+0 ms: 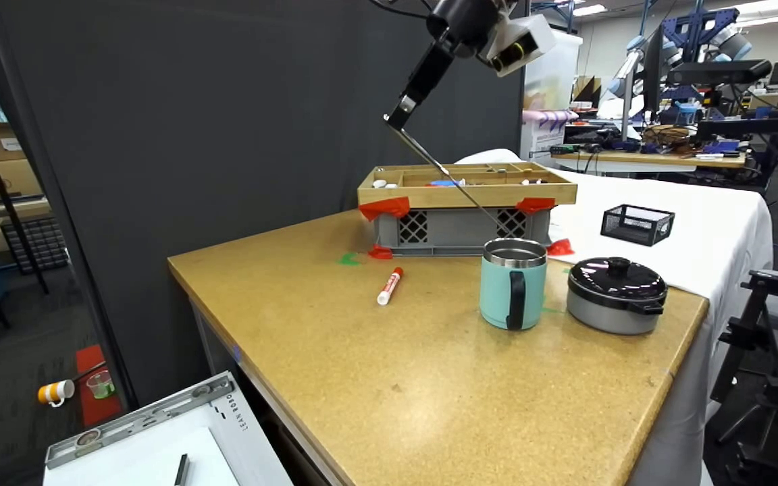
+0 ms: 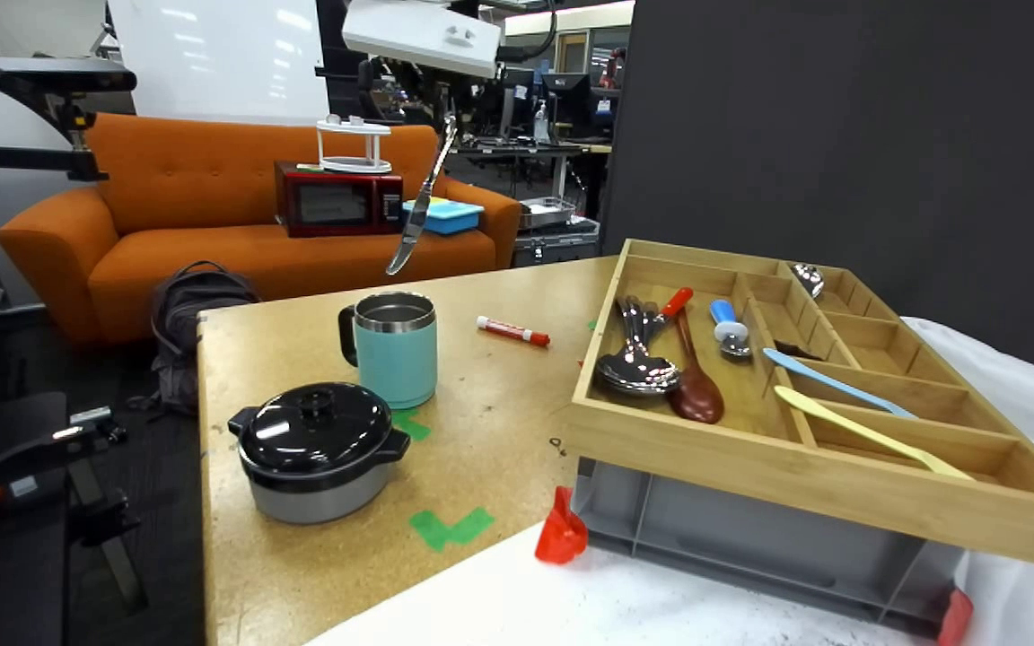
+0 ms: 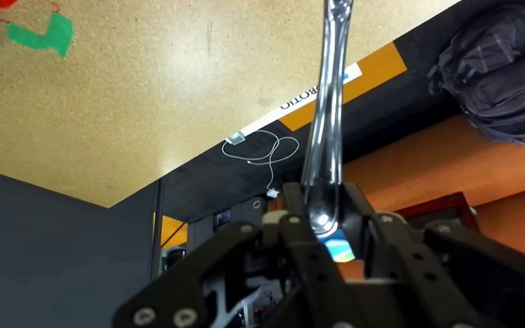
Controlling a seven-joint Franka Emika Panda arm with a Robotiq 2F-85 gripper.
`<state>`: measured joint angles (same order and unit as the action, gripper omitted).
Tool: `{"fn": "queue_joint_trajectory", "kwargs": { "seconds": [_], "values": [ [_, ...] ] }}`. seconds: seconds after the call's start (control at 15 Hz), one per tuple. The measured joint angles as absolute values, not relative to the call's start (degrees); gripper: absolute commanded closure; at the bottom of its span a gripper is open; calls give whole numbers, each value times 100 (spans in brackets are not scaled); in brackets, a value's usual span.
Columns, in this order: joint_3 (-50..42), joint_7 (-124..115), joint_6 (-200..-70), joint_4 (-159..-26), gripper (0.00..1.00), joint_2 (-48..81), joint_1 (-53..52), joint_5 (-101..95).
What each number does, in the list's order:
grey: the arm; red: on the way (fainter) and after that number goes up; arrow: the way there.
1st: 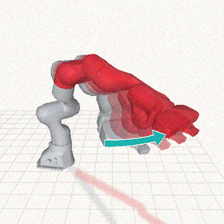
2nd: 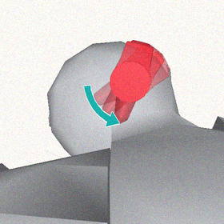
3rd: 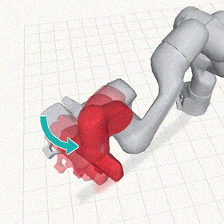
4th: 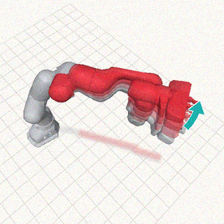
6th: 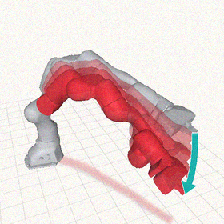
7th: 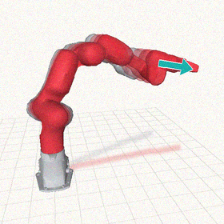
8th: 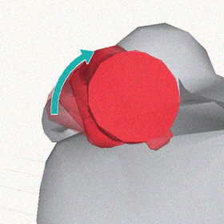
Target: Put the butter knife in the mug
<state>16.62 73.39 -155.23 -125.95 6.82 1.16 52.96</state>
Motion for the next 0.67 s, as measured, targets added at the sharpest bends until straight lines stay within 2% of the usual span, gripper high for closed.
{"fn": "queue_joint_trajectory", "kwargs": {
  "seconds": [0.67],
  "values": [
    [1520, 9518, -15744, -13006, 94, 581, 267, 7631]
  ]
}}
